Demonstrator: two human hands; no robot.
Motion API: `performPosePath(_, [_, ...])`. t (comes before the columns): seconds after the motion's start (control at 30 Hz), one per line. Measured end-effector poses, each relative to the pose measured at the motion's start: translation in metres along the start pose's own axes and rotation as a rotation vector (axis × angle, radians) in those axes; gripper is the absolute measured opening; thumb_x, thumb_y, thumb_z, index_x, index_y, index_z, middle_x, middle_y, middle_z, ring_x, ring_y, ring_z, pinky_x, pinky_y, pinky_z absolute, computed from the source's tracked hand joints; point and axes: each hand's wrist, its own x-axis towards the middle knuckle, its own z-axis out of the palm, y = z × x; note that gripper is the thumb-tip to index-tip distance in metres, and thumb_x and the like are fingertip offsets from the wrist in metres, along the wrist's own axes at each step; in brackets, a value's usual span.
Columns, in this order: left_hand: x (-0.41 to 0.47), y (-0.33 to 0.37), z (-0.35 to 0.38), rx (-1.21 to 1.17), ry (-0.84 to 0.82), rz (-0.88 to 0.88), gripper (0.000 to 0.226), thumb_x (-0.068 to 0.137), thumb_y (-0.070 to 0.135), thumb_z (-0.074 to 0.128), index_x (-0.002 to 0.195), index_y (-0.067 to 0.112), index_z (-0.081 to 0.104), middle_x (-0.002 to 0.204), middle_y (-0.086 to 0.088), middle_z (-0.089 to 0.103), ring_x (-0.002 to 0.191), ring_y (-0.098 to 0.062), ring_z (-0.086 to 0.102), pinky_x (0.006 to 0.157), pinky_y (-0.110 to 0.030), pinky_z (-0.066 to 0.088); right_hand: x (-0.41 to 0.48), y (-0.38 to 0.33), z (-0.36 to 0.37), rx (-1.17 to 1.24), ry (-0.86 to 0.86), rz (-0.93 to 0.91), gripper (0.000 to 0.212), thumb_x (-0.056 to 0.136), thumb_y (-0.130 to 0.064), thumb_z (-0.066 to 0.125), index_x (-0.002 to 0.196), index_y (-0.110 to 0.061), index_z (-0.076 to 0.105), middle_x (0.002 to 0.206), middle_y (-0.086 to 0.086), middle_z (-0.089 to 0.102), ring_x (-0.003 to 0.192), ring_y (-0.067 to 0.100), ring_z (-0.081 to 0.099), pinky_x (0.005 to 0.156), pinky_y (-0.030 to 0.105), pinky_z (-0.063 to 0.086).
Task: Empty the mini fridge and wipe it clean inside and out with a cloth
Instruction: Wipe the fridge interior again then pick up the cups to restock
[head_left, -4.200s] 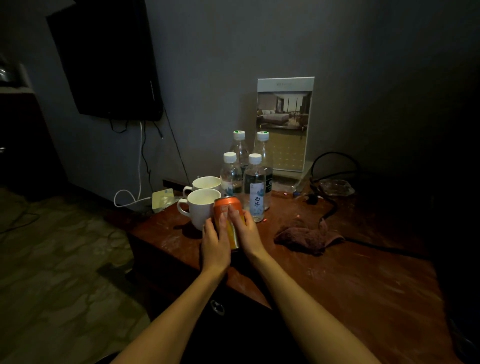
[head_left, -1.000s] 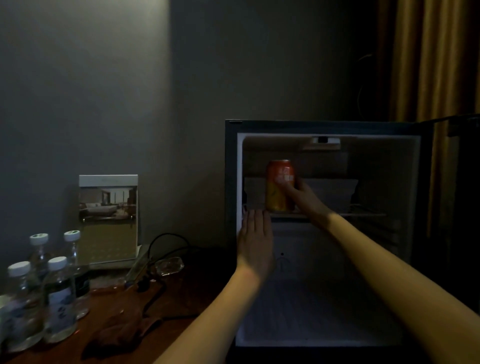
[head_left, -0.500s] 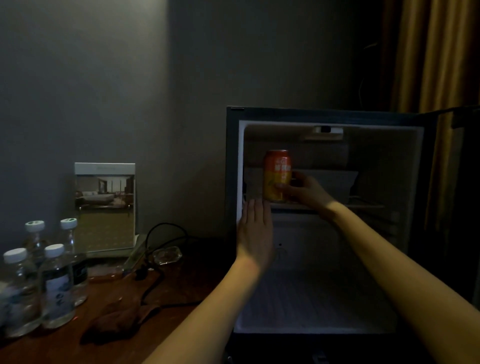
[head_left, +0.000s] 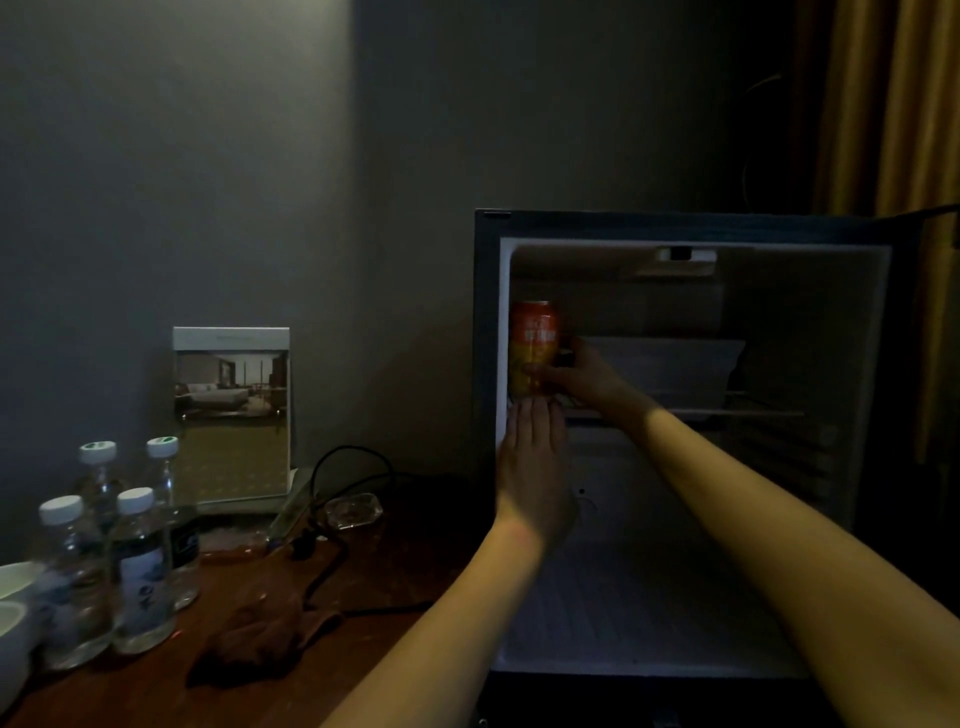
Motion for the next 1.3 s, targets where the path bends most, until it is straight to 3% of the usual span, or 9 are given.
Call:
performPosePath(0.43, [-0.001,0.001,0.002,0.001,-0.003,0.01,0.09,0.094,0.037,0.052,0.15,0.0,-0.008,0.16,-0.02,-0.003,0.147,-0.035,-0.003,0.119,-0.044,-0.006,0.0,0.0,-0.004,-0.076,-0.045,0.019,0.055,0.092,-0.006,0.058,0.142,-0.005,0.035,0.134,0.012,0.051,0.118,0.021,0.052,0.064,0.009,0.05])
performPosePath(0.6, [-0.002,0.0,-0.003,-0.003,-0.058,0.039,0.086,0.096,0.031,0.05,0.15,0.0,-0.009,0.16,-0.018,-0.008,0.148,-0.034,-0.007,0.12,-0.041,-0.005,-0.003,0.004,0.001,-0.157,-0.017,-0.006,0.053,0.092,-0.014,0.061,0.14,-0.007,0.04,0.134,0.013,0.053,0.121,0.023,0.053,0.091,0.027,0.045])
performPosePath(0.7, [-0.018,-0.007,0.004,-0.111,0.085,0.07,0.083,0.082,0.021,0.067,0.149,0.0,0.023,0.156,-0.021,0.022,0.143,-0.034,0.026,0.118,-0.037,0.025,-0.009,0.008,0.005,-0.338,0.064,-0.04,0.048,0.094,-0.024,0.059,0.138,-0.009,0.046,0.131,0.012,0.056,0.119,0.028,0.055,0.101,0.041,0.044])
performPosePath(0.77, [-0.041,-0.015,0.019,-0.239,0.205,0.126,0.071,0.062,0.012,0.078,0.13,0.006,0.058,0.134,-0.017,0.055,0.119,-0.031,0.058,0.096,-0.034,0.052,-0.018,0.011,0.007,-0.36,0.128,-0.058,0.045,0.096,-0.026,0.055,0.138,-0.012,0.047,0.132,0.012,0.057,0.117,0.028,0.056,0.1,0.048,0.044])
performPosePath(0.87, [-0.09,-0.029,0.035,-0.32,0.233,0.202,0.041,0.068,0.013,0.074,0.109,0.014,0.068,0.117,-0.008,0.065,0.104,-0.024,0.064,0.084,-0.029,0.054,-0.043,0.015,0.016,-0.215,0.231,-0.06,0.044,0.096,-0.034,0.053,0.138,-0.02,0.047,0.134,0.004,0.055,0.118,0.021,0.054,0.1,0.045,0.044])
performPosePath(0.93, [-0.124,-0.039,0.036,-0.357,0.2,0.141,0.018,0.084,0.023,0.058,0.097,0.017,0.068,0.105,0.0,0.063,0.093,-0.017,0.063,0.072,-0.024,0.051,-0.067,0.016,0.028,-0.035,0.285,-0.076,0.034,0.097,-0.031,0.054,0.129,-0.02,0.053,0.128,0.003,0.058,0.112,0.017,0.057,0.092,0.035,0.046])
performPosePath(1.0, [-0.156,-0.052,0.036,-0.405,0.119,0.006,0.02,0.095,0.027,0.049,0.096,0.016,0.065,0.102,0.003,0.057,0.089,-0.013,0.057,0.068,-0.022,0.045,-0.094,0.015,0.046,0.093,0.305,-0.102,0.019,0.096,-0.023,0.056,0.114,-0.021,0.058,0.118,0.006,0.063,0.1,0.015,0.061,0.086,0.034,0.051])
performPosePath(1.2, [-0.237,-0.113,0.034,-0.46,0.029,-0.35,0.026,0.103,0.034,0.04,0.094,0.018,0.057,0.093,0.008,0.05,0.087,-0.009,0.054,0.067,-0.02,0.036,-0.159,0.02,0.131,0.132,0.223,-0.224,0.033,0.095,-0.017,0.059,0.127,-0.021,0.054,0.106,-0.005,0.065,0.098,0.003,0.061,0.083,0.017,0.049])
performPosePath(1.3, [-0.269,-0.142,0.027,-0.502,0.004,-0.5,0.027,0.102,0.031,0.042,0.079,0.02,0.051,0.079,0.01,0.044,0.073,-0.011,0.05,0.061,-0.023,0.029,-0.178,0.028,0.184,0.134,0.08,-0.196,0.03,0.094,-0.017,0.061,0.123,-0.024,0.056,0.105,-0.003,0.066,0.097,0.004,0.063,0.083,0.02,0.05])
